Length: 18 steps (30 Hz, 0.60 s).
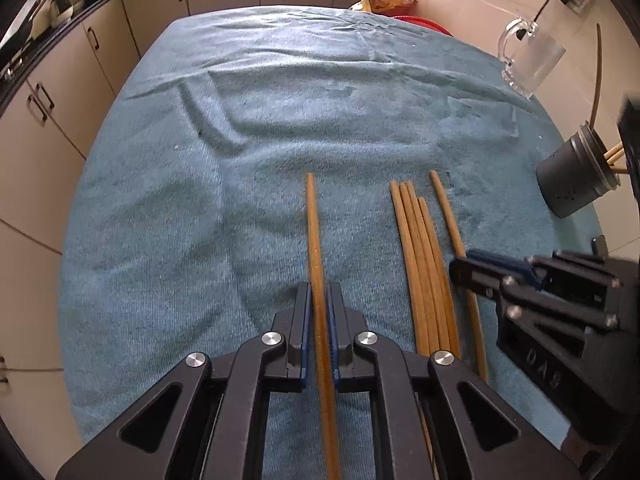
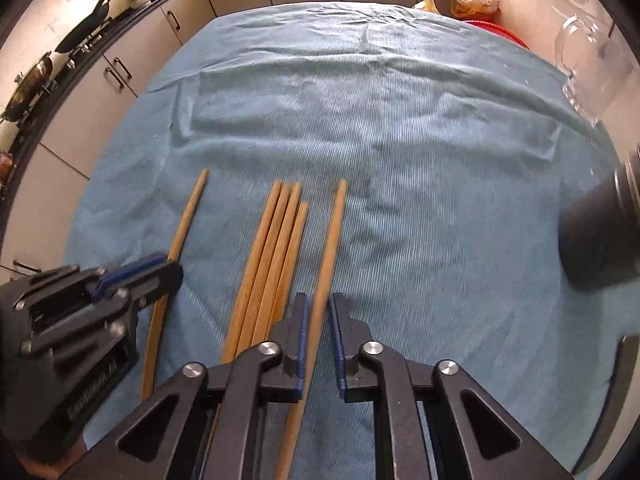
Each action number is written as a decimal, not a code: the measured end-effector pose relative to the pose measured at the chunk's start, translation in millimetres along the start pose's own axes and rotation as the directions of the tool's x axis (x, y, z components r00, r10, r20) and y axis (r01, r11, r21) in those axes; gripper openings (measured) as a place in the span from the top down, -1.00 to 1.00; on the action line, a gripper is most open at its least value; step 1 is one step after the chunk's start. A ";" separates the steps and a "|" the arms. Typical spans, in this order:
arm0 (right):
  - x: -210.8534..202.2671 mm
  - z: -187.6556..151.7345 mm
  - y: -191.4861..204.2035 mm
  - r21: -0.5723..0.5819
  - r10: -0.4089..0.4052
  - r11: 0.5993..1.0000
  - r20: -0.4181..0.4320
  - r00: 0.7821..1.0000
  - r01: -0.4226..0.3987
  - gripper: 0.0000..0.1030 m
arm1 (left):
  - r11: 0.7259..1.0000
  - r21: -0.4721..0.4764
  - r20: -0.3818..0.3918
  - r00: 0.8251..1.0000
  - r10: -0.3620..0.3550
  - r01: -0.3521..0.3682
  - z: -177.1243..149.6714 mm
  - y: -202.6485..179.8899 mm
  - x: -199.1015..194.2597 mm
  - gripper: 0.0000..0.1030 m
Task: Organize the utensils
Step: 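Lower the right tool and close it on one wooden chopstick, then lift the chopstick upright with the right tool toward the black cup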
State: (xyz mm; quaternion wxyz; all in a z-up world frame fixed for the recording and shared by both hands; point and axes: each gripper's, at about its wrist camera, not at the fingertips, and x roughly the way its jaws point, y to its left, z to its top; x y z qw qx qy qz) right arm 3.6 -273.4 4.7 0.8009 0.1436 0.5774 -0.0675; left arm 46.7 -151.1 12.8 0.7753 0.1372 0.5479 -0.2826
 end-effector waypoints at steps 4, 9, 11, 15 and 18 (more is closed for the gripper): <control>0.5 7.5 -11.0 0.060 0.063 0.996 -0.011 0.998 -0.062 0.86 | 0.999 -0.007 0.013 0.999 -0.032 0.032 -2.2 2.0 -4.7 0.87; -34.7 -3.5 -19.4 0.087 0.145 0.984 0.110 0.983 -0.155 0.86 | 0.998 -0.029 0.091 0.994 -0.059 0.062 -6.2 5.7 -34.9 0.87; -56.7 -8.7 -19.1 0.072 0.150 0.984 0.173 0.973 -0.164 0.86 | 0.996 -0.040 0.132 0.989 -0.068 0.074 -6.5 7.2 -51.5 0.87; -95.8 -18.4 -15.0 0.037 0.161 0.983 0.279 0.947 -0.179 0.86 | 0.995 -0.052 0.199 0.978 -0.069 0.081 -9.2 6.5 -82.0 0.87; -119.4 -29.4 -13.4 0.017 0.157 0.985 0.341 0.927 -0.173 0.86 | 0.995 -0.050 0.241 0.968 -0.068 0.083 -13.9 3.3 -102.8 0.87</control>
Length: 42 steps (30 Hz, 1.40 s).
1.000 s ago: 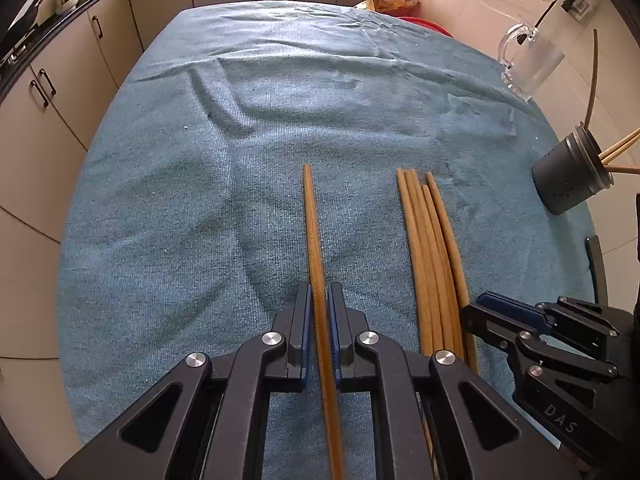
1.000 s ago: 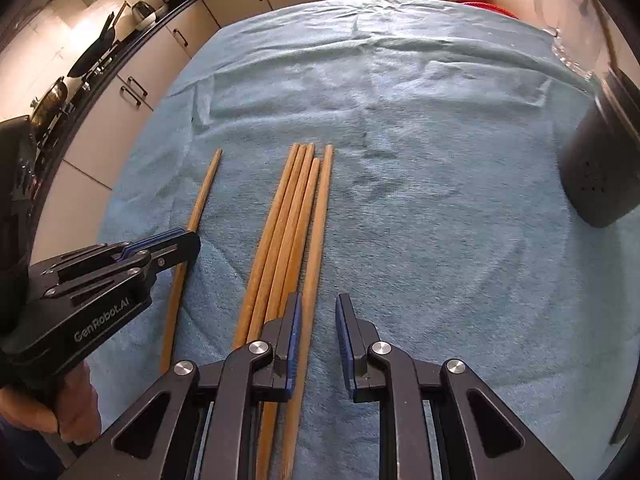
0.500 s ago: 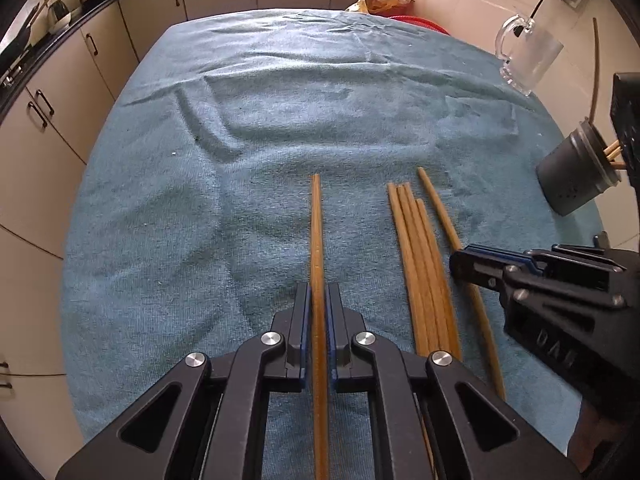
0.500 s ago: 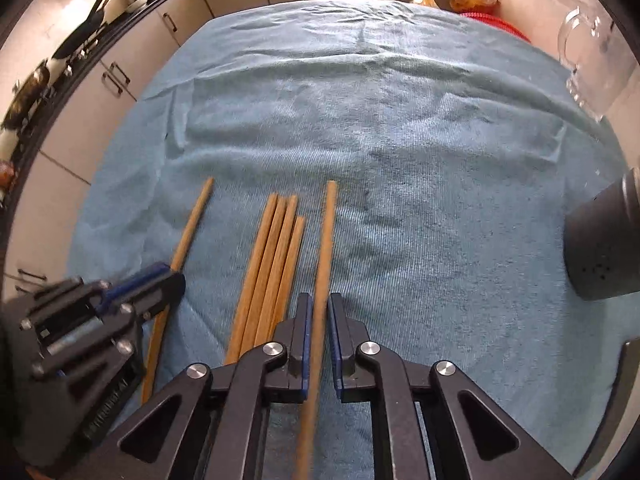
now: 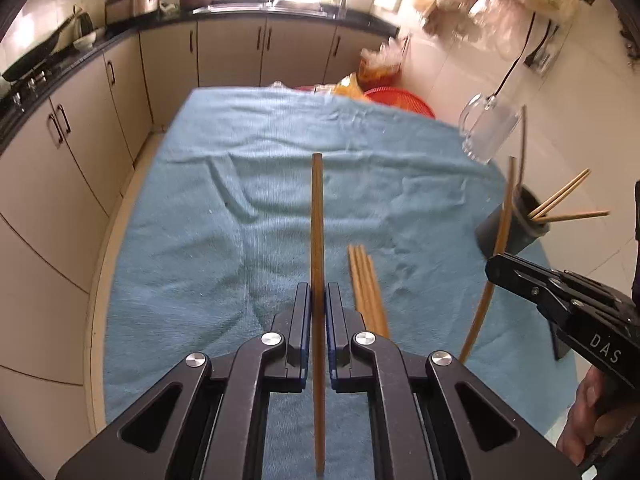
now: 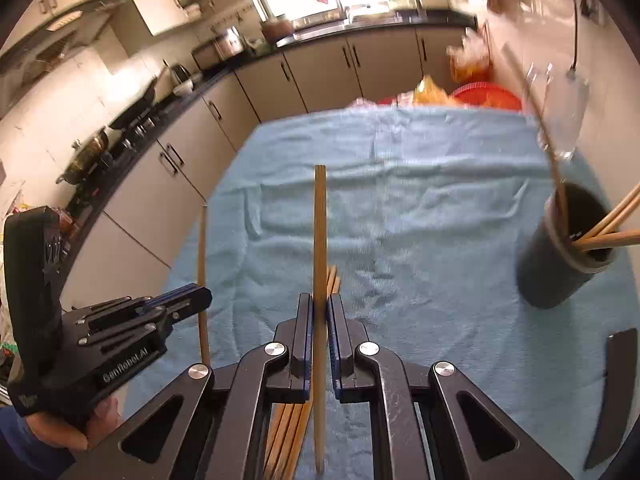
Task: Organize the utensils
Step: 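Lift the chopstick upright with the right tool toward the black cup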
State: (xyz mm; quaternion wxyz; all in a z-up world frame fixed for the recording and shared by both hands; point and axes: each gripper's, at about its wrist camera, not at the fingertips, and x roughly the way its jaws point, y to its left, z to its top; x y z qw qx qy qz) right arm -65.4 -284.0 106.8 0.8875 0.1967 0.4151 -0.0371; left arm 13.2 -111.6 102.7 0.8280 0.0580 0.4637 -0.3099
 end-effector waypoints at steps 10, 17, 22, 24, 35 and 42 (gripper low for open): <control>-54.7 -17.1 -1.2 -0.007 0.013 1.000 0.118 0.993 -0.012 0.86 | 1.000 0.022 0.083 0.996 0.019 -0.020 -9.2 -25.4 -45.0 0.87; -80.5 -20.8 -3.1 -0.018 0.031 0.999 0.160 0.987 -0.029 0.86 | 0.999 0.024 0.115 0.993 0.039 -0.042 -12.7 -38.1 -66.5 0.87; -98.7 -18.1 -8.8 -0.023 0.044 0.999 0.196 0.980 -0.040 0.86 | 0.998 0.030 0.149 0.987 0.051 -0.056 -11.3 -47.3 -85.0 0.87; -105.1 -17.8 -11.1 -0.020 0.049 0.999 0.206 0.977 -0.045 0.86 | 0.998 0.031 0.158 0.986 0.054 -0.060 -10.4 -51.1 -91.3 0.87; -149.0 -21.4 -24.3 -0.016 0.056 0.998 0.271 0.961 -0.054 0.86 | 0.997 0.047 0.192 0.980 0.050 -0.060 -8.1 -74.7 -115.2 0.87; -179.7 -25.0 -41.5 0.015 0.037 0.999 0.322 0.946 -0.044 0.86 | 0.995 0.086 0.211 0.977 0.031 -0.050 -4.7 -96.7 -122.2 0.87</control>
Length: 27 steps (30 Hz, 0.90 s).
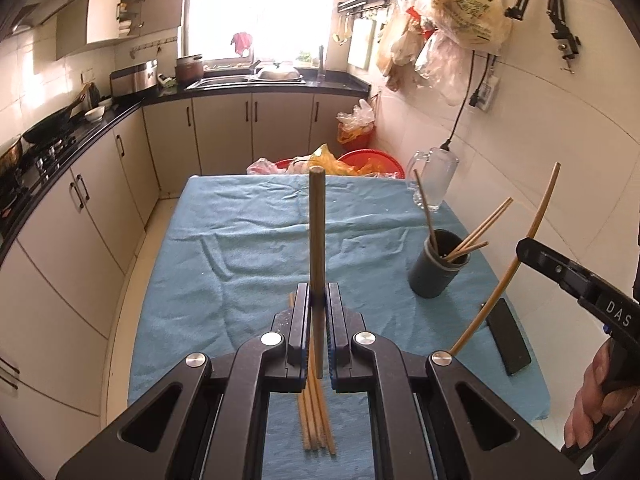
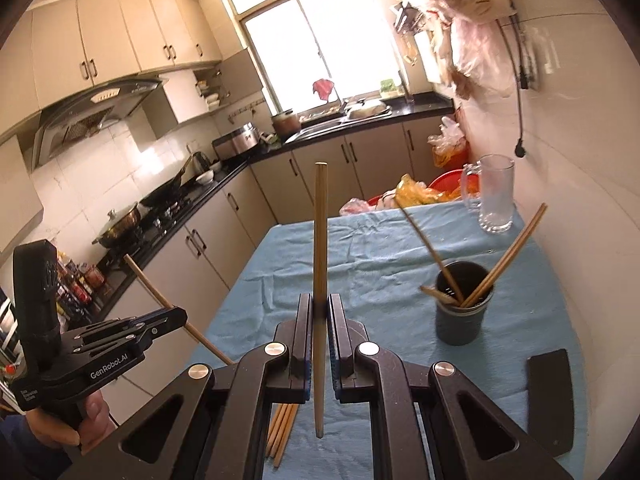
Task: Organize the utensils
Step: 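Lift the chopstick upright with the right tool toward the black cup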
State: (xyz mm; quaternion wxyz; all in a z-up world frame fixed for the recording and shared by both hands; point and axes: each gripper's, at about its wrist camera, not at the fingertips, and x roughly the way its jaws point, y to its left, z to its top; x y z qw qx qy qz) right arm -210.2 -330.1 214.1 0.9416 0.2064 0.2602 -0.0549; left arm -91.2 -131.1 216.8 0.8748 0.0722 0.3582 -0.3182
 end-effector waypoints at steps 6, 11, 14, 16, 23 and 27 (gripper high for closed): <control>-24.0 4.8 -14.1 0.034 -0.024 0.999 0.044 0.999 0.023 0.86 | 0.999 0.032 0.012 1.000 -0.022 0.022 4.9 -17.1 -2.3 0.87; -43.5 6.6 -29.4 0.066 -0.054 0.997 0.079 0.995 0.048 0.86 | 0.998 0.055 0.025 0.999 -0.041 0.039 11.6 -30.2 -3.2 0.87; -54.2 8.7 -39.5 0.084 -0.073 0.994 0.098 0.993 0.065 0.86 | 0.996 0.072 0.034 0.998 -0.054 0.052 15.6 -39.4 -3.4 0.87; -62.5 10.6 -48.2 0.100 -0.094 0.992 0.114 0.989 0.082 0.86 | 0.995 0.083 0.039 0.997 -0.064 0.061 19.3 -44.7 -3.3 0.87; -87.0 15.6 -77.7 0.157 -0.160 0.978 0.155 0.975 0.136 0.86 | 0.989 0.120 0.069 0.993 -0.099 0.091 38.3 -61.2 -3.6 0.87; -94.5 22.9 -89.6 0.178 -0.185 0.972 0.170 0.968 0.154 0.86 | 0.985 0.137 0.091 0.988 -0.122 0.109 52.6 -71.1 -2.3 0.87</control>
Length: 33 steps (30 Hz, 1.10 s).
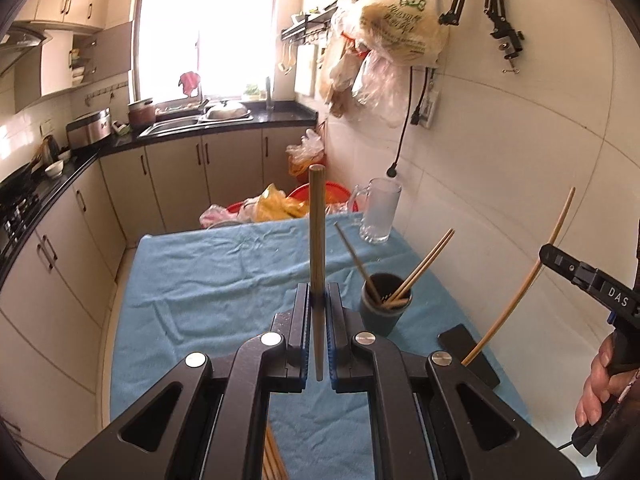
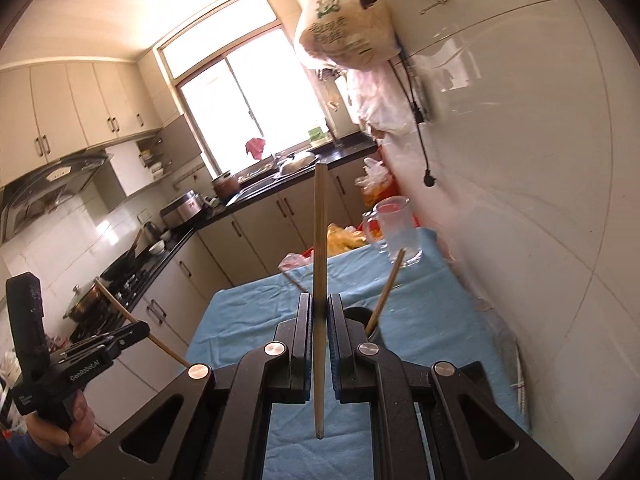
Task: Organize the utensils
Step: 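Lift the chopstick upright with the right tool toward the black cup, then lower the chopstick into the black cup with the right tool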
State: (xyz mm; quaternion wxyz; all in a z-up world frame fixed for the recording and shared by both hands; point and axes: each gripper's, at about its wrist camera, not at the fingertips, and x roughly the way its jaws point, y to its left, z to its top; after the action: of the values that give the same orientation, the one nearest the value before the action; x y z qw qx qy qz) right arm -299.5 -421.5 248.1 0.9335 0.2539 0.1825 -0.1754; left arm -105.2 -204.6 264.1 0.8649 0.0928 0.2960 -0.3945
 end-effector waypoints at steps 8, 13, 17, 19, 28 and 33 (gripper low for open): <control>-2.0 18.9 -11.9 0.014 -0.030 0.999 0.029 0.999 0.030 0.86 | 0.999 0.024 0.028 0.999 -0.039 0.038 27.5 -13.8 10.4 0.87; 1.0 31.3 -18.4 0.017 -0.044 0.999 0.043 0.998 0.043 0.86 | 0.998 0.018 0.033 0.997 -0.064 0.063 45.1 -16.5 21.2 0.87; 5.1 39.1 -21.5 0.020 -0.044 0.999 0.050 0.998 0.043 0.86 | 0.998 0.019 0.037 0.997 -0.067 0.066 55.8 -17.7 28.5 0.87; 7.6 42.4 -21.5 0.019 -0.041 0.999 0.053 0.998 0.040 0.86 | 0.997 0.017 0.034 0.997 -0.074 0.073 63.2 -19.8 34.9 0.87; 36.2 55.4 -23.4 0.007 -0.054 0.999 0.063 0.997 0.054 0.86 | 0.995 0.015 0.016 0.995 -0.101 0.101 84.9 -30.4 68.2 0.87; 58.4 57.9 -29.1 0.014 -0.064 0.998 0.050 0.997 0.064 0.86 | 0.993 0.001 -0.017 0.993 -0.115 0.115 84.5 -34.7 90.4 0.87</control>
State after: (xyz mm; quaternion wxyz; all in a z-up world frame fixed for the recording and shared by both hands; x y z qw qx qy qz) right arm -246.2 -490.0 257.6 0.9301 0.2492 0.1659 -0.2126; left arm -47.3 -317.9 282.0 0.8381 0.0797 0.3080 -0.4431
